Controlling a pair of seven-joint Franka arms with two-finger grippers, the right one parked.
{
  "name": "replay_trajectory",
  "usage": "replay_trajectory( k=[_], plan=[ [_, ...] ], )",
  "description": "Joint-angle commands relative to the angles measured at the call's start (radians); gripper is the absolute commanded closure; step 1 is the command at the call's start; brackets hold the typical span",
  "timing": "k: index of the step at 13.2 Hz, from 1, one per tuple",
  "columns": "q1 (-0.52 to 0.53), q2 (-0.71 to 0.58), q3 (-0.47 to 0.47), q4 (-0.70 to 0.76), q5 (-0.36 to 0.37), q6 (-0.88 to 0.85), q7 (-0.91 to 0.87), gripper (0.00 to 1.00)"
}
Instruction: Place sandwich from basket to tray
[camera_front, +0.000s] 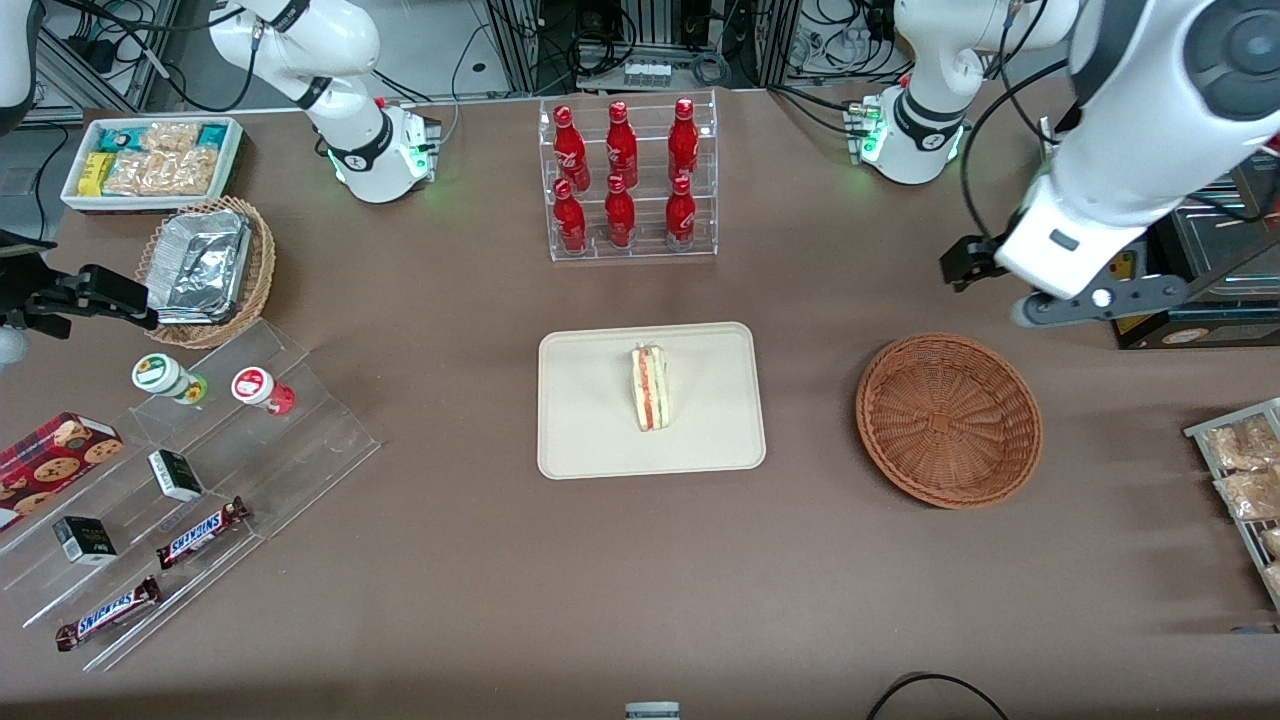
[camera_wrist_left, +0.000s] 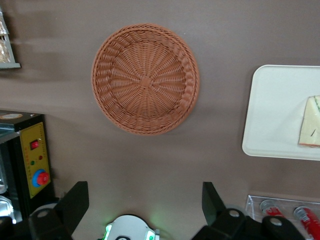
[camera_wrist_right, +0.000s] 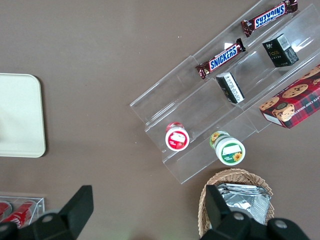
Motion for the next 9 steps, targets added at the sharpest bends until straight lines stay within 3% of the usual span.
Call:
replay_trajectory(
  k=[1, 7, 9],
  plan=[
    [0.069, -0.048, -0.01, -0.03, -0.012, -0.028, 0.107, 0.0],
    [0.179, -0.1, -0.007, -0.09, -0.031, -0.016, 0.331, 0.0],
    [0.169, -0.102, 0.045, -0.087, -0.032, 0.002, 0.35, 0.0]
  ],
)
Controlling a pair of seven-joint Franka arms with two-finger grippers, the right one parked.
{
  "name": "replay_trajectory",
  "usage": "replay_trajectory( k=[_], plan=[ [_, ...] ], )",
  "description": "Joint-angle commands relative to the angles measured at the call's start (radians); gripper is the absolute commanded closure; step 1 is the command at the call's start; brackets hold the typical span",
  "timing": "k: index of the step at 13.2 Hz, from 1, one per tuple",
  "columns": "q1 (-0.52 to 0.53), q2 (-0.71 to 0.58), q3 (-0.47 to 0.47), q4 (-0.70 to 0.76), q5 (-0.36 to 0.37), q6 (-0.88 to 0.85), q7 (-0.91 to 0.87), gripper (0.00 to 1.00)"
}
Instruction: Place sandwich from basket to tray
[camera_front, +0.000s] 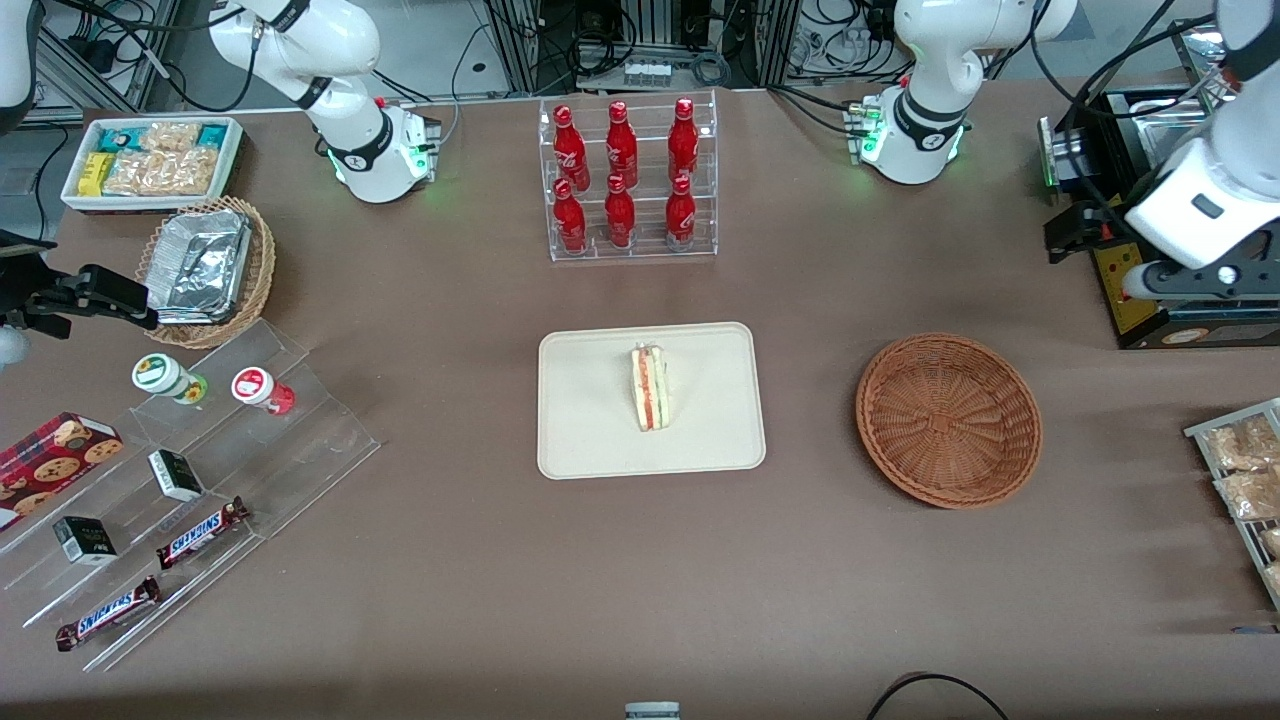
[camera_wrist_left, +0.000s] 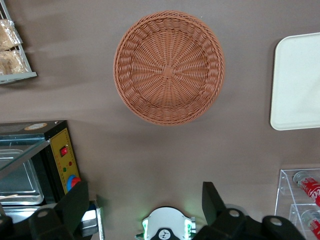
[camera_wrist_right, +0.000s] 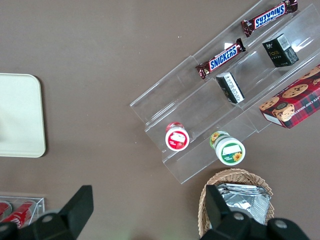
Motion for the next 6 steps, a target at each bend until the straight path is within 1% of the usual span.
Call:
replay_trajectory(
  k=[1, 6],
  plan=[
    [0.002, -0.03, 0.034, -0.022, -0.018, 0.025, 0.038, 0.0],
    [-0.026, 0.01, 0.034, 0.041, -0.015, 0.026, 0.032, 0.0]
  ],
)
